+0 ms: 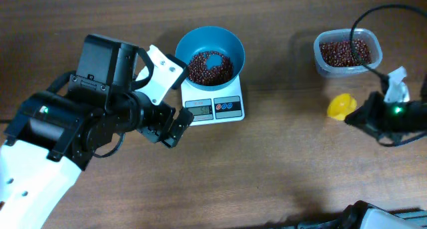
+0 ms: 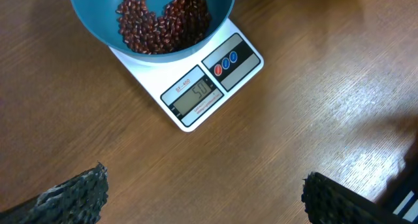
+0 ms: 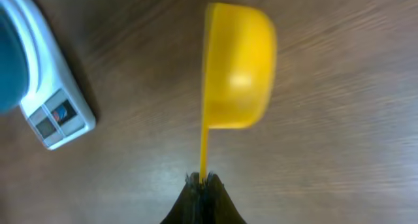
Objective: Scoop item into bowl and weigh 50g on scale
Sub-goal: 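Lower the yellow scoop onto the table right of the scale and release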
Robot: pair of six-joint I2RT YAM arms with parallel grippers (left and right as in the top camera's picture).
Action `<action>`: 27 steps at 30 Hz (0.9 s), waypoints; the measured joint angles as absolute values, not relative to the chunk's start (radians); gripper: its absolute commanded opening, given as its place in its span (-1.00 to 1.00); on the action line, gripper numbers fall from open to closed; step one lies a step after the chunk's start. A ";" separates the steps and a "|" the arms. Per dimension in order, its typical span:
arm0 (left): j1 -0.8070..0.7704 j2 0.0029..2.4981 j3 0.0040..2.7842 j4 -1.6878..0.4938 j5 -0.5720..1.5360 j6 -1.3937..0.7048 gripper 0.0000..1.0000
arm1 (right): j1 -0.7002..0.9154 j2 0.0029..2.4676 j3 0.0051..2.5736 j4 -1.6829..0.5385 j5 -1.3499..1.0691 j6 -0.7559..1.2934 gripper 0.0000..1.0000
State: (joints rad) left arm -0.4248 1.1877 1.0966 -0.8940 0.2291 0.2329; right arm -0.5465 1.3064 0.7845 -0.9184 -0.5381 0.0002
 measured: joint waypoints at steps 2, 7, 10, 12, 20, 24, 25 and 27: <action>-0.425 1.188 1.097 -0.894 0.229 0.233 0.98 | -0.546 1.306 0.731 -0.858 -0.577 -0.004 -0.92; -0.425 1.188 1.097 -0.894 0.229 0.233 0.97 | -0.546 1.306 0.667 -0.754 -0.631 -0.031 -0.22; -0.425 1.188 1.097 -0.894 0.229 0.233 0.98 | -0.546 1.306 0.667 -0.754 -0.638 -0.037 0.19; -0.425 1.188 1.097 -0.894 0.229 0.233 0.98 | -0.546 1.306 0.667 -0.754 -0.634 -0.032 0.42; -0.425 1.188 1.097 -0.894 0.229 0.233 0.98 | -0.546 1.306 0.666 -0.755 -0.570 -0.032 0.98; -0.425 1.188 1.097 -0.894 0.229 0.233 0.98 | -0.546 1.306 0.666 -0.757 -0.490 -0.026 0.98; -0.425 1.188 1.097 -0.894 0.229 0.233 0.98 | -0.546 1.306 0.666 -0.760 -0.451 -0.012 0.97; -0.425 1.188 1.097 -0.894 0.229 0.233 0.98 | -0.546 1.306 0.666 -0.760 -0.389 0.017 0.98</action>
